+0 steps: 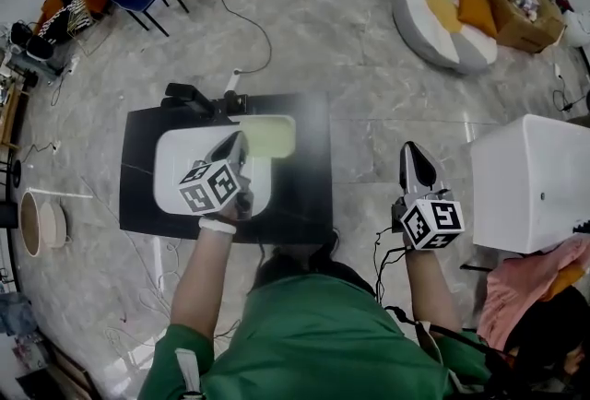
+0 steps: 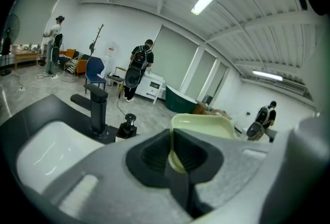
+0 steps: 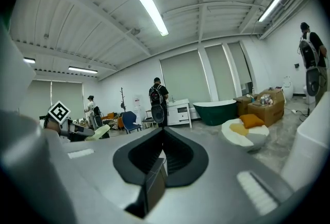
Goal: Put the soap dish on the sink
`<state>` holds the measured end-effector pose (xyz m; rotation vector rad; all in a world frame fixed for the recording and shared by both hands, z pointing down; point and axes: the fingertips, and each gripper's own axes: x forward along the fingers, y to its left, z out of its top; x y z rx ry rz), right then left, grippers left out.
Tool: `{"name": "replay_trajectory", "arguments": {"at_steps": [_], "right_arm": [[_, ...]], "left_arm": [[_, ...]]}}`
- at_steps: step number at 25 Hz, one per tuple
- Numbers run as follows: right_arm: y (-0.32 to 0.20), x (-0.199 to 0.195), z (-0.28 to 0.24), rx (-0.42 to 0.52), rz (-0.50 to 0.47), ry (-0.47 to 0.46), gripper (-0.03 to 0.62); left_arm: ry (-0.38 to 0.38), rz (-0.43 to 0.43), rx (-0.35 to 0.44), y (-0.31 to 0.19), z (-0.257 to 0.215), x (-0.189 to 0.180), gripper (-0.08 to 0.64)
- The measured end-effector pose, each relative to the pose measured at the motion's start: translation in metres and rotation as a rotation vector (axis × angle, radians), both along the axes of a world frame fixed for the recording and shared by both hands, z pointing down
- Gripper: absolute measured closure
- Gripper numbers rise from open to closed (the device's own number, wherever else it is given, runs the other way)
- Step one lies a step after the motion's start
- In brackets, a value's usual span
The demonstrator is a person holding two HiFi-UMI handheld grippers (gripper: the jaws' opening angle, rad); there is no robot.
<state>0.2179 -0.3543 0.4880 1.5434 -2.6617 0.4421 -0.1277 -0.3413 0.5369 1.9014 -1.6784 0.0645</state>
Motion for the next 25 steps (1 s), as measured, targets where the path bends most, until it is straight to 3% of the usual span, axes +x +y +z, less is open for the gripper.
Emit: {"name": "replay_trajectory", "arguments": {"at_steps": [4, 13, 25], "right_arm": [[-0.011, 0.004, 0.018, -0.025, 0.028, 0.013, 0.594], [-0.019, 0.025, 0.043, -0.091, 0.175, 0.053, 0.594], [-0.043, 0.008, 0.063, -0.153, 0.222, 0.115, 0.594]], "left_arm": [[-0.027, 0.014, -0.04, -0.027, 0.028, -0.002, 0.541], [-0.005, 0.086, -0.118, -0.085, 0.082, 0.002, 0.541], [-0.009, 0.106, -0.214, -0.157, 0.157, -0.001, 0.541]]}}
